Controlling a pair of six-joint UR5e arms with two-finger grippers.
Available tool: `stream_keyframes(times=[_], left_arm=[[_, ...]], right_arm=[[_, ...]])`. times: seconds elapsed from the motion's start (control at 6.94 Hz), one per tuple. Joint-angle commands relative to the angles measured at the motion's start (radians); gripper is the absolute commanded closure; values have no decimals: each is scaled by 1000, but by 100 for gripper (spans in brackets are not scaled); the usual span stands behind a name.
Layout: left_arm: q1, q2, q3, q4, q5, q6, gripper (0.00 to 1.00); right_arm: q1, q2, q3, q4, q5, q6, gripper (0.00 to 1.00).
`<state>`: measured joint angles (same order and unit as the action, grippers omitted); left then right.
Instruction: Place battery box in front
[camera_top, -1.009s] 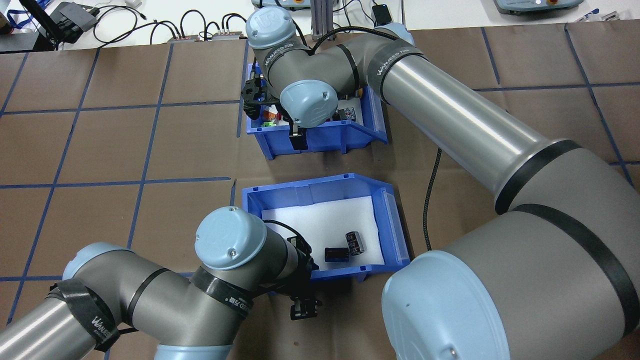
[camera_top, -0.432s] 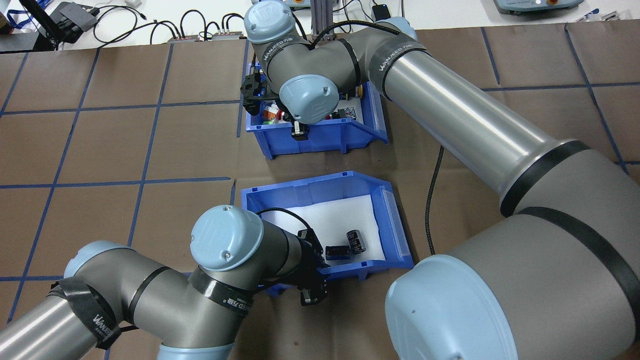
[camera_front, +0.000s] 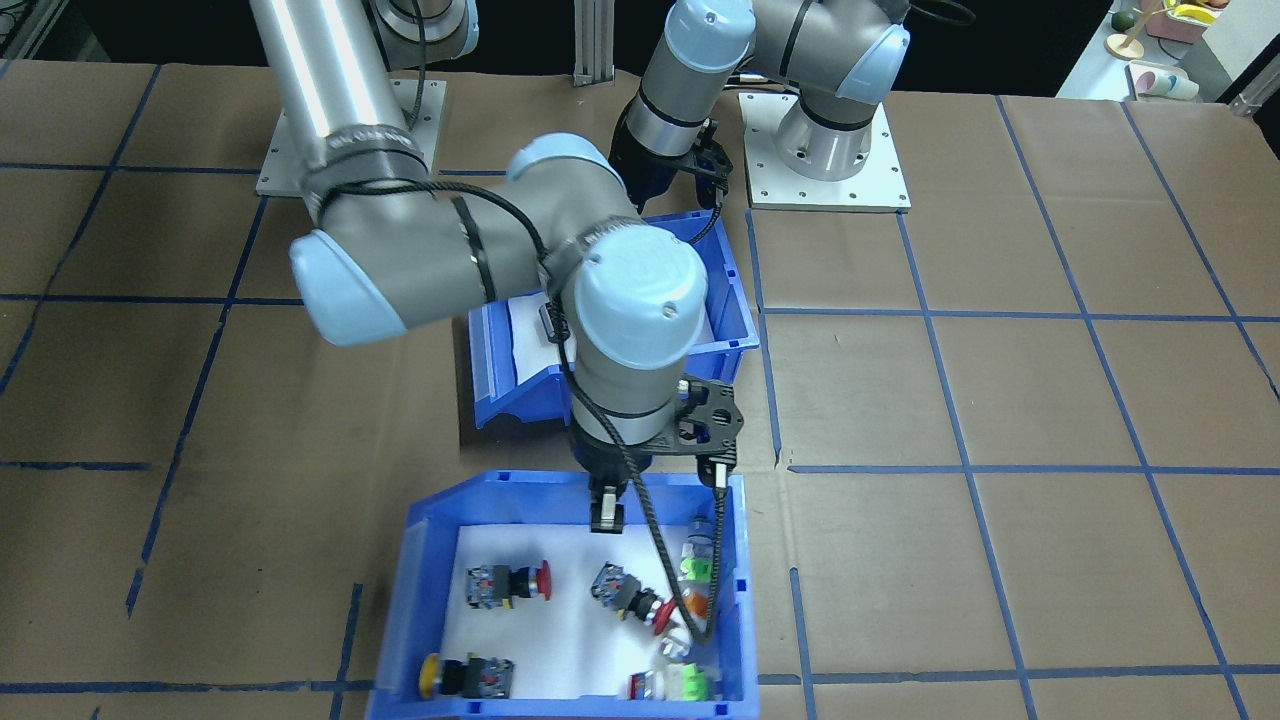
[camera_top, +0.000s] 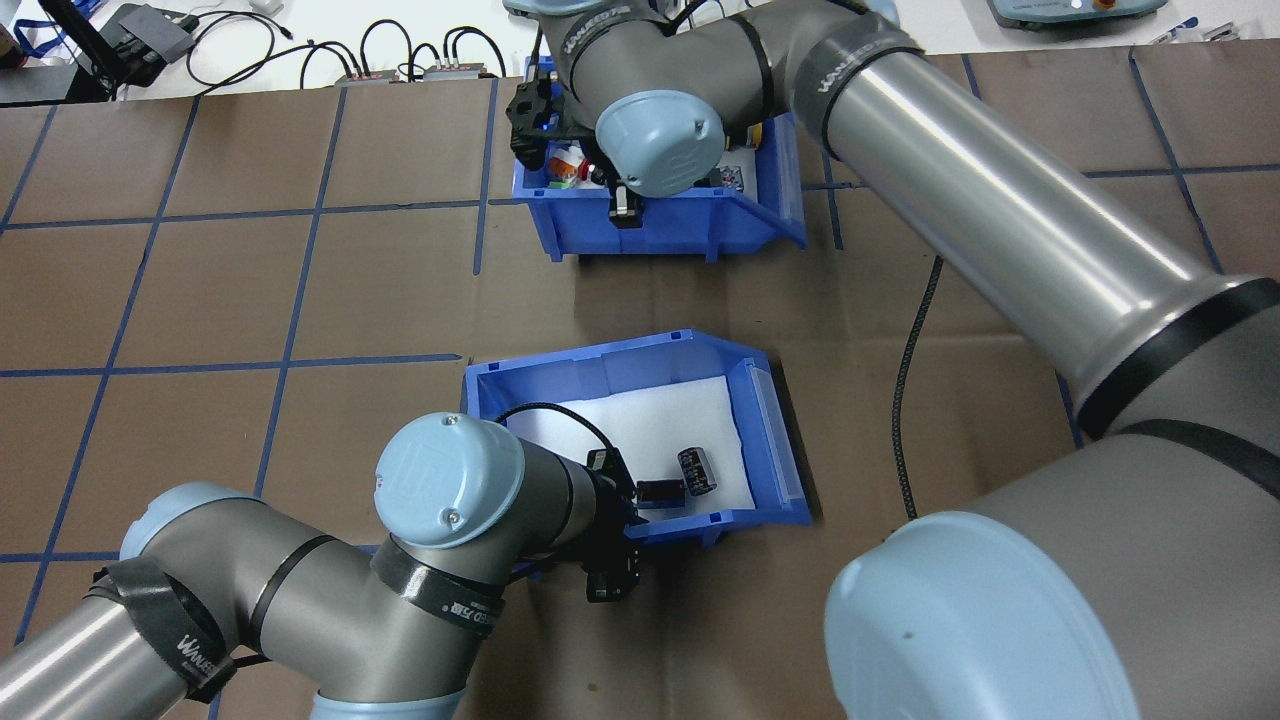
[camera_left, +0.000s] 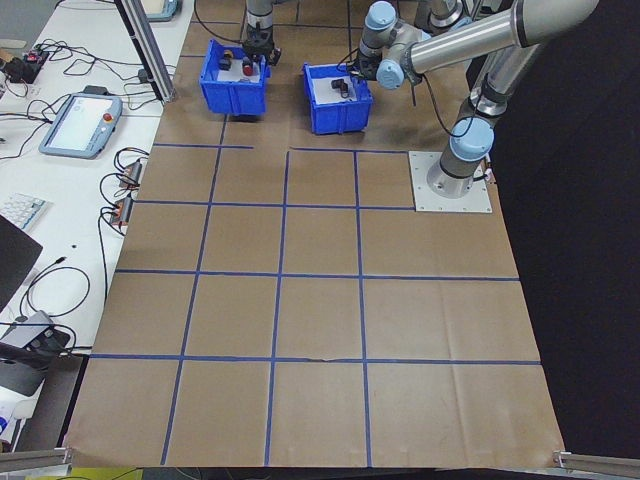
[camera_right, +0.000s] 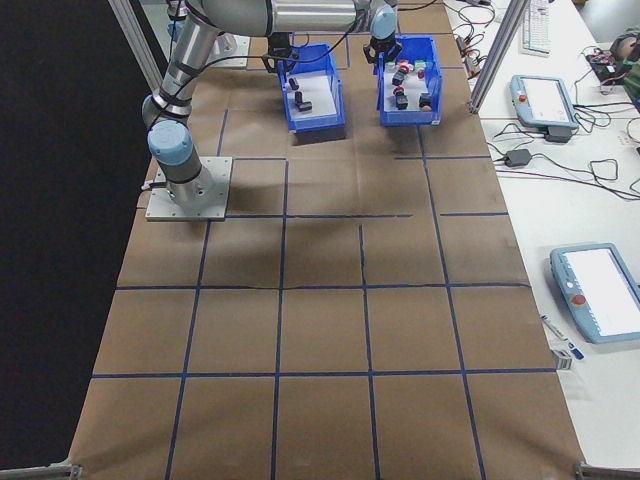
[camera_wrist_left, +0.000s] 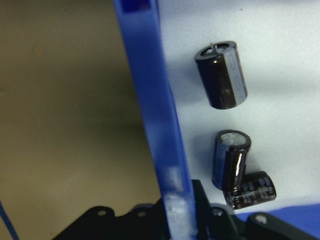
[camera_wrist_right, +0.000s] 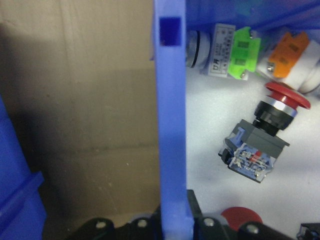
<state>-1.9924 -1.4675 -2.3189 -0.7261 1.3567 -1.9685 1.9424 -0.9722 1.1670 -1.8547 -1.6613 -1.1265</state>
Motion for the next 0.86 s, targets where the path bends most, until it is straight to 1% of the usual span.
stream_keyframes(times=[0.0,0.14,0.29,0.43,0.58,0.72], left_arm=[[17,25,18,-6,93,173,100],[61,24,51,-19,90,204,100],[142,24,70,-42,79,259,100],[212,29,75,-44,43,302,100],[290,39,85,-47,-12,312,100],[378,24,129,-77,-72,338,100]], right_arm=[[-132,-71,2,0,-8,-106,100],[-211,-107,29,2,-12,-189,100],[-294,-155,110,-12,-12,-293,100],[-378,-230,193,-12,-11,-359,100],[-446,-297,282,-12,-9,-418,100],[-497,-366,365,-5,-6,-464,100]])
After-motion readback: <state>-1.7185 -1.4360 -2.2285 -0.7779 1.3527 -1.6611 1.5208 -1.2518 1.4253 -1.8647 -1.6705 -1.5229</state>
